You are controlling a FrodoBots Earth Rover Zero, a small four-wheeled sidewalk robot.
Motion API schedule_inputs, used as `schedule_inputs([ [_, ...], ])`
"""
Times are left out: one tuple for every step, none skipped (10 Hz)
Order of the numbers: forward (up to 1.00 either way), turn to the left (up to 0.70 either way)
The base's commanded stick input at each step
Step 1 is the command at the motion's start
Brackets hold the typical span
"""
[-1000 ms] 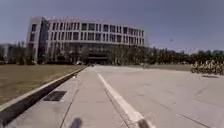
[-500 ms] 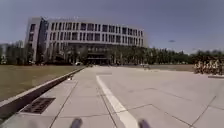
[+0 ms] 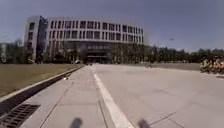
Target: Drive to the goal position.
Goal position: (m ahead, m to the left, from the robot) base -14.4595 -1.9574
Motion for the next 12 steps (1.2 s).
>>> schedule_inputs([
  [1.0,0.29],
  [1.0,0.0],
  [1.0,-0.21],
  [1.0,-0.4],
  [1.0,-0.4],
  [1.0,-0.4],
  [1.0,-0.4],
  [1.0,-0.4],
  [1.0,-0.4],
  [1.0,-0.4],
  [1.0,-0.4],
  [1.0,-0.4],
])
